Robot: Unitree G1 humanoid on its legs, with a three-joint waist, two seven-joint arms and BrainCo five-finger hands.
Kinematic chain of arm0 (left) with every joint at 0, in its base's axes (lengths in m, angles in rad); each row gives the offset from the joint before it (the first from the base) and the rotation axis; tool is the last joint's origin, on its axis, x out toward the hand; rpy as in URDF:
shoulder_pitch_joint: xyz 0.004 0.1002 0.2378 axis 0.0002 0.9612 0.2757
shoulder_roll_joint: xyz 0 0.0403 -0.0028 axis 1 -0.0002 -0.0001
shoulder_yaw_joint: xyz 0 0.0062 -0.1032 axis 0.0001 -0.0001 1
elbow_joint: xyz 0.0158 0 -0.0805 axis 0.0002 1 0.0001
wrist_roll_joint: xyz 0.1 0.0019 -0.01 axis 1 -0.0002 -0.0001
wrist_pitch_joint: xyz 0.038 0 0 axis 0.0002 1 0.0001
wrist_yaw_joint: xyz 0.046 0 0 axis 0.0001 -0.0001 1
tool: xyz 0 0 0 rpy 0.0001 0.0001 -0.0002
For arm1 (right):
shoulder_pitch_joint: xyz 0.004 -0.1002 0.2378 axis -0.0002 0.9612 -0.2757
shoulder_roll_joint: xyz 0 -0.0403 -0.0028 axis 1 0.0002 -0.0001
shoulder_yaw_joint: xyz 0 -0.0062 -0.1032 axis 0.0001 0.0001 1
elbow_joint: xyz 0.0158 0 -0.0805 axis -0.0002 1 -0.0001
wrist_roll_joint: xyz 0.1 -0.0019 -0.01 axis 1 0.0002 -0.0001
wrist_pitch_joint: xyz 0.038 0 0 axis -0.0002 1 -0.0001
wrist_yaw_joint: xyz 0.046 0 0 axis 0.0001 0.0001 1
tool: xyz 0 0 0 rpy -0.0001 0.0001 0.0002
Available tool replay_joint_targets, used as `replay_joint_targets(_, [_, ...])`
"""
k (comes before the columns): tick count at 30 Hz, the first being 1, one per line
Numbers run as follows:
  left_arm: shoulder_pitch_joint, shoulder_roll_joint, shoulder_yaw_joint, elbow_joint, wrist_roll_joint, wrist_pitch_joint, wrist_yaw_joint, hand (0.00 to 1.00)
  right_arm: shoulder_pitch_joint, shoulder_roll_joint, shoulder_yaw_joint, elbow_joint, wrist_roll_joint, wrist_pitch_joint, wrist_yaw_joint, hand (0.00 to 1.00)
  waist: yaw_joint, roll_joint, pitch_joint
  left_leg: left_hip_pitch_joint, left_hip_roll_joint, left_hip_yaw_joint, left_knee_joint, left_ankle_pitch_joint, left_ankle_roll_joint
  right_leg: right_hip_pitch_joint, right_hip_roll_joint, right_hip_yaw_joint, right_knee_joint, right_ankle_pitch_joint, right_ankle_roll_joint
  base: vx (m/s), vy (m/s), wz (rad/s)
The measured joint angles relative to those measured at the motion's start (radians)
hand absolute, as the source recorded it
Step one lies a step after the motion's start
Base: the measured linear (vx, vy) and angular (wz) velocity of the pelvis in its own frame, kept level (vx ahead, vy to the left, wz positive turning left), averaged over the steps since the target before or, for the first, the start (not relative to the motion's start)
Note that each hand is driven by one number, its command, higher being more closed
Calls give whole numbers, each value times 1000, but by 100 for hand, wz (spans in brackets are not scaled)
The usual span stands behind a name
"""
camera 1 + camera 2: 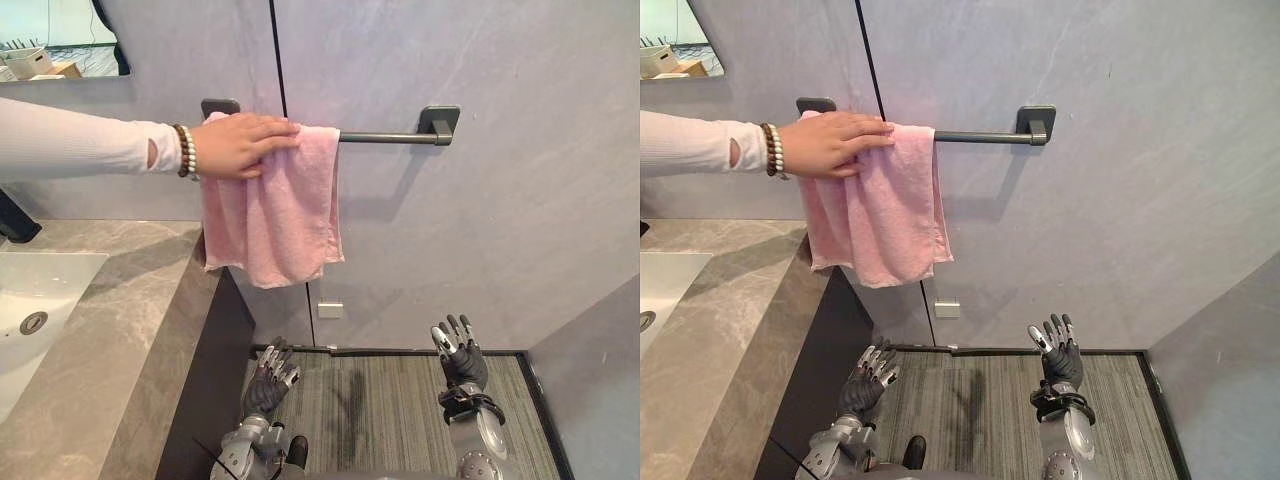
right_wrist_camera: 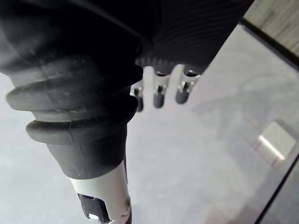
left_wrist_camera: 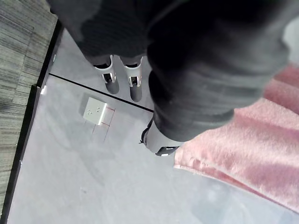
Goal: Organize washtable
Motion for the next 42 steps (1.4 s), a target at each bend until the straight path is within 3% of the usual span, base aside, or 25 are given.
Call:
replay_joint_targets(15, [19,-32,80,-199,-1,-13,26,0,1,23,2,-5,-32,0,1,0,0,-12,11,1,0,-1,0,-3,0,3,-1,-3,0,0,0,0,0,0])
replay_joint_targets(21, [23,-76,163,-331,14,-30,98,0,24,28,14,-66,-32,0,2,0,1,-15,16,11,-2,-5,1,-7,1,17,-3,-10,-1,0,0,0,0,1])
replay_joint_targets(28, [12,-118,206,-455,131,-61,200,0,37,28,49,-81,-34,0,3,0,1,-13,18,17,-2,-4,0,-11,2,25,-7,-11,-5,-1,1,0,0,0])
replay_joint_targets(33, [-26,-109,251,-455,221,-58,244,0,33,27,49,-73,-37,2,23,0,0,-16,19,16,-3,-4,0,-10,2,24,-3,-9,-7,-1,1,0,0,0])
replay_joint_targets(37, [-97,-90,374,-445,237,-48,263,0,17,16,26,-28,-43,10,28,0,-2,-20,23,12,0,-5,-5,-8,-1,19,2,-4,-10,0,-1,0,0,0])
replay_joint_targets(42, [-198,10,520,-349,235,-37,264,0,-18,-6,-24,17,-43,32,42,0,-4,-26,31,-1,3,-6,-5,-7,0,12,7,-1,-25,7,-5,0,0,0])
